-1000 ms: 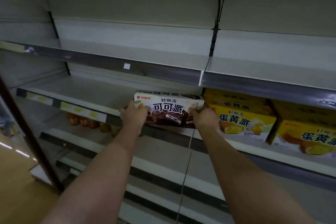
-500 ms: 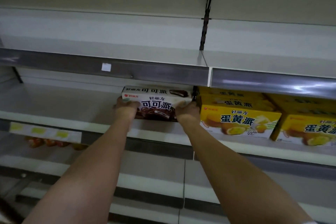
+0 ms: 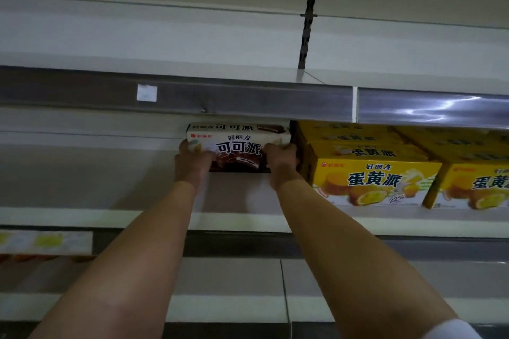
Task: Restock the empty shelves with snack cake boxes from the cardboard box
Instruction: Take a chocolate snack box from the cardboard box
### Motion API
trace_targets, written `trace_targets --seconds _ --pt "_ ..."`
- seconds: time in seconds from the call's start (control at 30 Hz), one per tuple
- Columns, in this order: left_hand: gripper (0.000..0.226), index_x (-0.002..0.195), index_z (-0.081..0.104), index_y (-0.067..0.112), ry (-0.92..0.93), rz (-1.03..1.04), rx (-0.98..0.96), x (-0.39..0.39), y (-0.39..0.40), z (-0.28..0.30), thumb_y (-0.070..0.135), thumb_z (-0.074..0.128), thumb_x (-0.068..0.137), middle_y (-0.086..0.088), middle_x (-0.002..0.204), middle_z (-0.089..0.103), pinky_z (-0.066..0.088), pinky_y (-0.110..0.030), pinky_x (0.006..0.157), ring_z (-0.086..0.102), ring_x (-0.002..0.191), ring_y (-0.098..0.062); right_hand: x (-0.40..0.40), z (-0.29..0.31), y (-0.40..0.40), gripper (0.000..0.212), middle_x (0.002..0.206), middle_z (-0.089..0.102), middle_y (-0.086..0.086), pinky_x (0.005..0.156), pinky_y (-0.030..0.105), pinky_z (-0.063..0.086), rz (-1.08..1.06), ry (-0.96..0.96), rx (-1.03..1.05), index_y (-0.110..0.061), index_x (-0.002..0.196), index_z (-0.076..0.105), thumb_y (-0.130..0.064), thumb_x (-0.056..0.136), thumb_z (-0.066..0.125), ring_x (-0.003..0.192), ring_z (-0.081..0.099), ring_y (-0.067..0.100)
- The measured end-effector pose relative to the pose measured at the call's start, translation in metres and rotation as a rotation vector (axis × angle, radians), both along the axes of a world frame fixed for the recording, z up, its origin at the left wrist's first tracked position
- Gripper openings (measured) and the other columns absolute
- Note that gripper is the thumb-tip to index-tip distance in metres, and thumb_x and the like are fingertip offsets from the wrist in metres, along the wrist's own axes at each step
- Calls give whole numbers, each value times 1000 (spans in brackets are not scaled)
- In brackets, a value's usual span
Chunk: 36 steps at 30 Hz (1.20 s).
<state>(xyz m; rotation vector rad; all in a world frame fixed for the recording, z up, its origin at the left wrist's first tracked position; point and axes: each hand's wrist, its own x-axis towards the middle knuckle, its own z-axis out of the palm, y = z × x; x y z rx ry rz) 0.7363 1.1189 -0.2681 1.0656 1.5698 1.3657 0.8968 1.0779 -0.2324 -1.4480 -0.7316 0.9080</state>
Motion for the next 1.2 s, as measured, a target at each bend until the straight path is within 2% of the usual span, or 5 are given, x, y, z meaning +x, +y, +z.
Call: trace_targets --seconds 0.17,0.43,0.7,0.9,1.2 --pt "63 133 42 18 -67 -28 24 7 -6 14 21 73 79 -6 128 54 48 -40 98 55 113 -27 -6 -4 13 48 132 52 14 103 47 43 -62 170 113 -9 137 39 -17 92 54 117 53 32" --pt "68 138 39 17 -66 -147 47 11 19 5 14 72 79 -10 134 52 43 -39 100 51 120 -28 -2 -15 28 59 133 51 13 100 39 44 -56 276 128 -10 142 34 -8 88 58 119 52 29" --pt "63 135 29 9 -157 -119 65 21 22 -2 17 67 85 -14 134 48 40 -36 97 49 118 -29 1 -12 31 57 131 55 13 93 35 46 -35 262 102 -11 142 37 -11 89 59 109 55 25" --pt "56 135 37 6 -107 -142 31 17 12 6 10 65 86 -11 129 52 38 -30 90 50 113 -24 -2 -11 25 62 140 49 13 108 42 37 -57 194 69 -9 145 35 -9 88 59 127 47 29" --pt "42 129 46 6 236 -60 -28 27 -31 24 19 58 92 -17 126 58 43 -34 91 56 114 -34 8 2 -8 47 132 53 14 81 28 33 145 44 -71 1 134 47 -17 92 59 100 45 21"
